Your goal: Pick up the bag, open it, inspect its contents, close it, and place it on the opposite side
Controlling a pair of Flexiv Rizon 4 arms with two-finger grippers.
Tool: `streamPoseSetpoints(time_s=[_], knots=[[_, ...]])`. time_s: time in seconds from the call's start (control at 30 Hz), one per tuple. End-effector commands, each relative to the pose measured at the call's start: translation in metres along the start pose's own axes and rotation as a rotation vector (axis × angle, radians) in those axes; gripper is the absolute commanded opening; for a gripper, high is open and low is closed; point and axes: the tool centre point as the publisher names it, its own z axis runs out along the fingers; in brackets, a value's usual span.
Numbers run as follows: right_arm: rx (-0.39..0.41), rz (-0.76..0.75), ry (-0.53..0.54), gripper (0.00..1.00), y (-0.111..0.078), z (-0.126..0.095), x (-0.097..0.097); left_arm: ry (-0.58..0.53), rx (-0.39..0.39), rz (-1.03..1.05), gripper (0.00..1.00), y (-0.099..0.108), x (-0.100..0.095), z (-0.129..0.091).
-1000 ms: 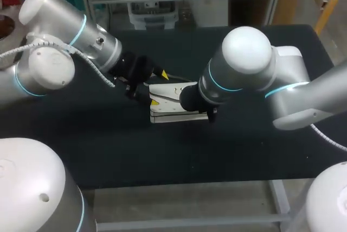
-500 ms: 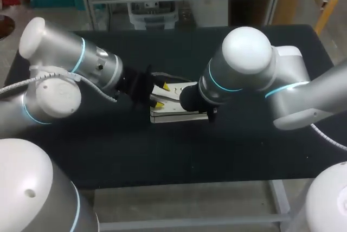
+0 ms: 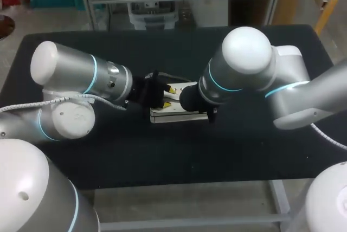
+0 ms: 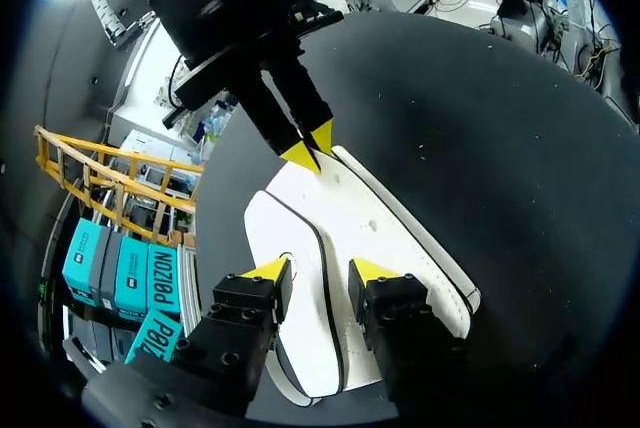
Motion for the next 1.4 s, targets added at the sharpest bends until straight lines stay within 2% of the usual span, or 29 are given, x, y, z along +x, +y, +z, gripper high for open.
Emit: streamPoseSetpoints(time_s=[0.03,0.17,0.3,0.43,0.7,0.83,0.97,1.1,1.13,1.2,1.3,1.4], knots=[[0.001,0.001,-0.005,0.00,0.001,0.005,0.003,-0.014,0.007,-0.026,0.29,0.007,-0.005,0.012],[0.001,0.001,-0.005,0.00,0.001,0.005,0.003,-0.030,-0.003,-0.049,0.21,0.015,-0.012,0.013],[0.001,0.001,-0.005,0.00,0.001,0.005,0.003,-0.042,-0.001,-0.074,0.00,0.022,-0.019,0.011],[0.001,0.001,-0.005,0.00,0.001,0.005,0.003,-0.032,0.014,-0.121,0.00,0.023,-0.026,0.005],[0.001,0.001,-0.005,0.00,0.001,0.005,0.003,0.025,0.117,-0.243,0.00,0.022,-0.049,-0.020],[0.001,0.001,-0.005,0.00,0.001,0.005,0.003,0.041,0.129,-0.319,0.00,0.022,-0.060,-0.032],[0.001,0.001,-0.005,0.00,0.001,0.005,0.003,0.074,0.129,-0.350,0.00,0.022,-0.061,-0.035],[0.001,0.001,-0.005,0.00,0.001,0.005,0.003,0.105,0.120,-0.344,0.00,0.021,-0.050,-0.028],[0.001,0.001,-0.005,0.00,0.001,0.005,0.003,0.109,0.112,-0.337,0.11,0.021,-0.047,-0.024],[0.001,0.001,-0.005,0.00,0.001,0.005,0.003,0.118,0.109,-0.334,0.46,0.020,-0.041,-0.019],[0.001,0.001,-0.005,0.00,0.001,0.005,0.003,0.123,0.103,-0.336,0.63,0.020,-0.035,-0.014],[0.001,0.001,-0.005,0.00,0.001,0.005,0.003,0.109,0.108,-0.338,0.66,0.019,-0.030,-0.013]])
